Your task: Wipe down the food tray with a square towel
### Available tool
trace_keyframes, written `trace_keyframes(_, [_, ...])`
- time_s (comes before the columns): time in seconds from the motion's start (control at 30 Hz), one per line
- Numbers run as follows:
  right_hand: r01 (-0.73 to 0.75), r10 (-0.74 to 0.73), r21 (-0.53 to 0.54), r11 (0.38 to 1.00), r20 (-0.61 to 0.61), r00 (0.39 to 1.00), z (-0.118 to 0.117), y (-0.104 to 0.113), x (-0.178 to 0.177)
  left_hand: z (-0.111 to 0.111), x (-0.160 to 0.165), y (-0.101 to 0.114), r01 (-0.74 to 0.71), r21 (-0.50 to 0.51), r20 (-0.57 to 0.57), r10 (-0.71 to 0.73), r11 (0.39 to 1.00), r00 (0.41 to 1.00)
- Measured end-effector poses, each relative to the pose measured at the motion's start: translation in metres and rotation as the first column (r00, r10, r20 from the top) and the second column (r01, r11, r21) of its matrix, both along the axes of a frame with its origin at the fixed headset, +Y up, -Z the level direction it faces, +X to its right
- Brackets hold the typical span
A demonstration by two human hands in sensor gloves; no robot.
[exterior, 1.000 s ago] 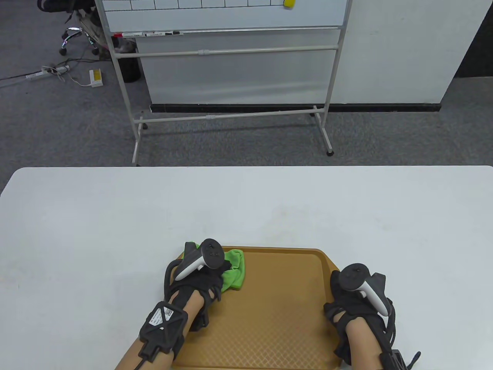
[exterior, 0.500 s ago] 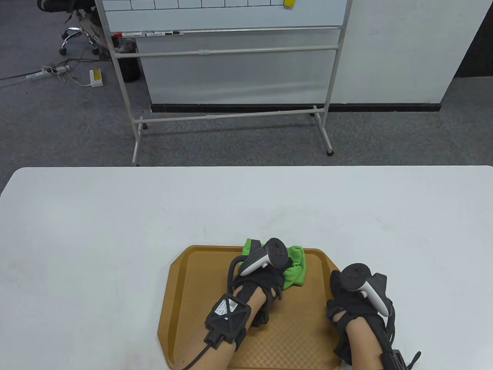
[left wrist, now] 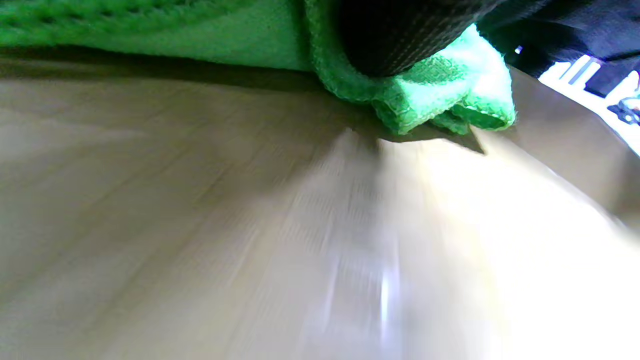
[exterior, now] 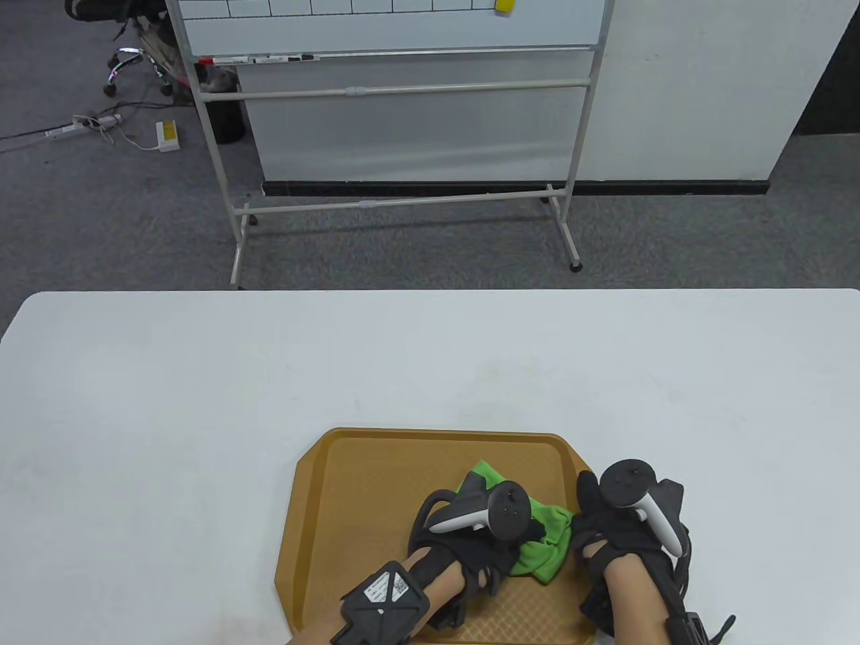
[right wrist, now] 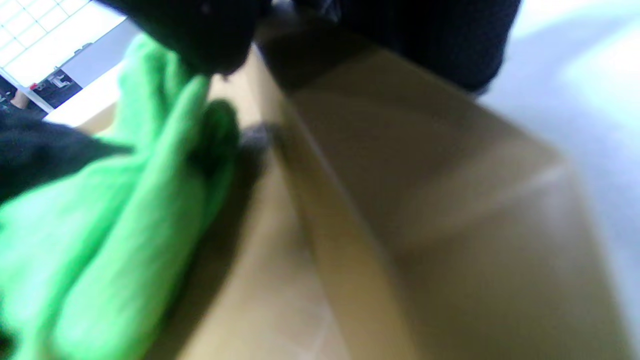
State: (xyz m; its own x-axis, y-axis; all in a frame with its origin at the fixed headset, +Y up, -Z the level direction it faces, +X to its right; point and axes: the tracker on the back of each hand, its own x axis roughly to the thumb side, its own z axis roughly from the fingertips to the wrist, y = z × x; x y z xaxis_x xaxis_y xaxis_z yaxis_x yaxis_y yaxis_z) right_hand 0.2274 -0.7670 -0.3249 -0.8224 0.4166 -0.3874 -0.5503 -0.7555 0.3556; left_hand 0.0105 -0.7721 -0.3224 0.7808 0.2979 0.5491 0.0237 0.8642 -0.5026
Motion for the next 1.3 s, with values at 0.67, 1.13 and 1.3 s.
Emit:
trace_keyframes(0.67, [-0.028,0.027,-0.021,0.999,-0.017,0.999,0.0,0.0,-0.002,0.034,-0.163,0.013,0.2,-0.029,-0.216,-0.202,0.979,0.955])
trace_keyframes(1.13, [-0.04,0.039,-0.031,0.999,-0.027,0.999,-0.001,0.001,-0.004,-0.052,-0.132,0.005,0.264,-0.021,-0.369,-0.253,0.964,0.894])
trace_keyframes(1.3, [-0.042,0.042,-0.035,0.998,-0.027,0.999,-0.001,0.001,-0.005,-0.073,-0.097,-0.001,0.189,-0.015,-0.397,-0.179,0.982,0.9])
